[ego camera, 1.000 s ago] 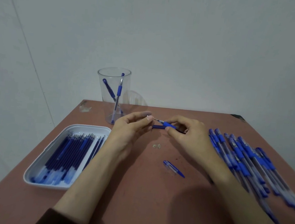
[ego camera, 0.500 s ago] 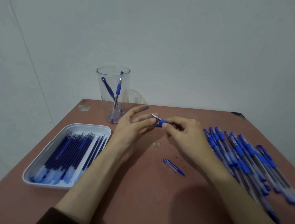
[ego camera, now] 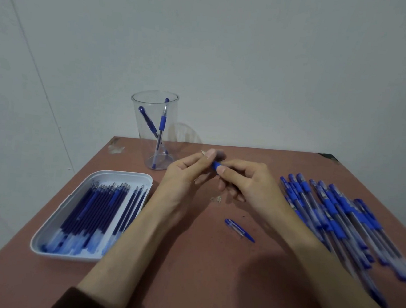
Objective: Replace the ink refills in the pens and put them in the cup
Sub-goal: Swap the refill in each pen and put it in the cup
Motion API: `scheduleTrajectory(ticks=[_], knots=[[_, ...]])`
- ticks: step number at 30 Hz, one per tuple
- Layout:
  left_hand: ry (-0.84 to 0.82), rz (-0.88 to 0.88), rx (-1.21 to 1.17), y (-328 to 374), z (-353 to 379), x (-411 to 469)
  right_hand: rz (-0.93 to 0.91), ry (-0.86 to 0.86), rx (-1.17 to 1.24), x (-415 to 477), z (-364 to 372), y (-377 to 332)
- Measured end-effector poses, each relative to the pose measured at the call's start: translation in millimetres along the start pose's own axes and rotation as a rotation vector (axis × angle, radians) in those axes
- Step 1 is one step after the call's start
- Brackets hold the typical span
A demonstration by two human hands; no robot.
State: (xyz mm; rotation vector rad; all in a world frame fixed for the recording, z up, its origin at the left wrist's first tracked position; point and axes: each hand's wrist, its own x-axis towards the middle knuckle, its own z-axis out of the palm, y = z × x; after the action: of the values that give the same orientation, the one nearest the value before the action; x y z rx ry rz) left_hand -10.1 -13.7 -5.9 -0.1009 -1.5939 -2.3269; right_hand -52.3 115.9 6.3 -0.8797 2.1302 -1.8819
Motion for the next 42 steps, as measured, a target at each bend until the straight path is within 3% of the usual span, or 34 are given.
scheduleTrajectory(ticks=[5, 12, 17, 23, 28, 37, 42], knots=[[0.04, 0.034, -0.021, -2, -6, 4, 0.012, 0.015, 0.117, 0, -1, -4], [0.028, 0.021, 0.035, -2, -2, 1, 0.013, 0.003, 0.031, -1, 3, -2], [0.076, 0.01, 0.012, -3, -9, 5, 0.046, 0.023, 0.151, 1, 0, -2], [0.061, -0.027, 0.032, -6, -7, 3, 0.014, 0.096, -0.008, 2, 1, 2], [0.121, -0.045, 0.043, -5, -7, 3, 0.05, 0.038, 0.044, 2, 1, 3], [0.054, -0.071, 0.04, -3, -8, 5, 0.241, -0.101, 0.279, 5, -5, 5], [0.061, -0.113, 0.193, -5, -6, 2, 0.206, 0.095, 0.118, 10, -9, 9]])
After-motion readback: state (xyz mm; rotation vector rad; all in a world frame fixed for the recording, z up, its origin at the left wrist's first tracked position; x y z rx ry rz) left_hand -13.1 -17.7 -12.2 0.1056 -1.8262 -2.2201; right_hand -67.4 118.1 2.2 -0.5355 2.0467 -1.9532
